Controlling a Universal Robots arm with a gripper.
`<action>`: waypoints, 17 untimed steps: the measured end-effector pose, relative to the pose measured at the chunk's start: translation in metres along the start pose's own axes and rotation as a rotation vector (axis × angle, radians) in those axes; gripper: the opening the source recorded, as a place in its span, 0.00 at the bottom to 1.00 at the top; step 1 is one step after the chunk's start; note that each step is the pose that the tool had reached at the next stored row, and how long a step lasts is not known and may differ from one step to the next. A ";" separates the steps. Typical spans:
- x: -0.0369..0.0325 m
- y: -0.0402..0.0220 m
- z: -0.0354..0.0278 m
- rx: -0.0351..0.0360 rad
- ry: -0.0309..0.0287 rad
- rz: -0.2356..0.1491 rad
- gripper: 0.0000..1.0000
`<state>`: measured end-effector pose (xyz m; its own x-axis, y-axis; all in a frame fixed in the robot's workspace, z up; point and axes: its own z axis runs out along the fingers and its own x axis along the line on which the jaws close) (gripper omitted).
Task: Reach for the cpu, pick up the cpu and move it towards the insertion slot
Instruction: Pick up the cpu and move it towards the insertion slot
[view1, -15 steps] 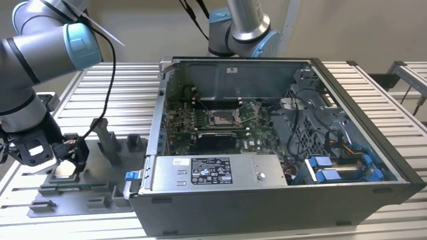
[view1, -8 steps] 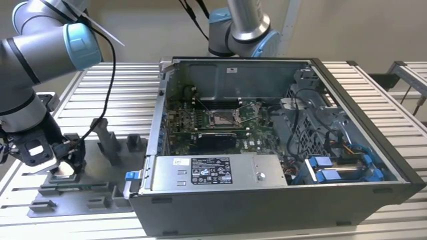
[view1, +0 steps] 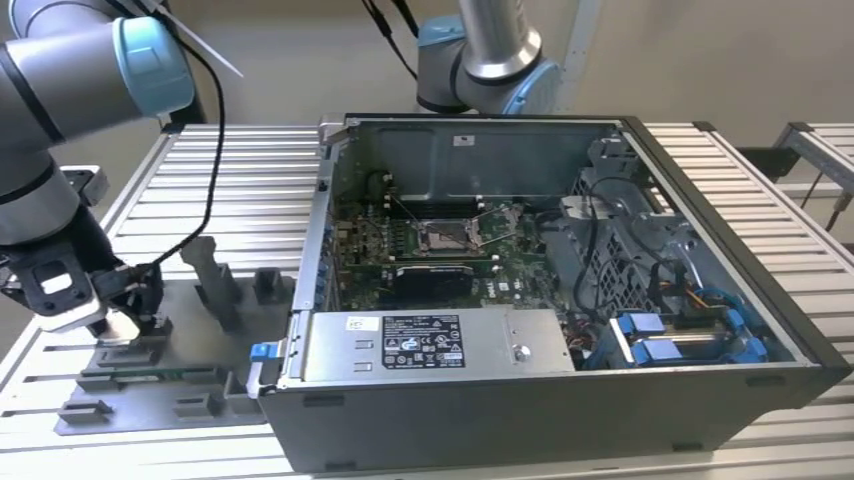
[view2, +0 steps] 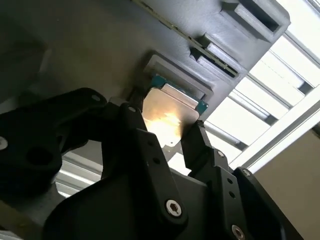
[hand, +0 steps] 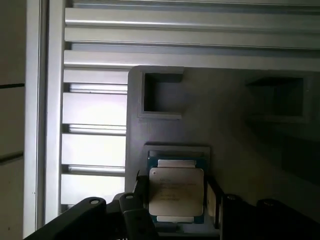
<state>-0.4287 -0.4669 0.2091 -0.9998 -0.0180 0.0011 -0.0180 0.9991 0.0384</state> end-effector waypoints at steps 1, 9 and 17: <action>0.0000 0.0002 -0.0048 0.0001 0.0003 0.000 0.00; 0.0000 0.0015 -0.0394 0.0001 0.0004 0.000 0.00; 0.0001 0.0025 -0.0659 0.0000 0.0003 0.000 0.00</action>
<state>-0.4288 -0.4669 0.2751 -0.9998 -0.0180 0.0014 -0.0179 0.9991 0.0384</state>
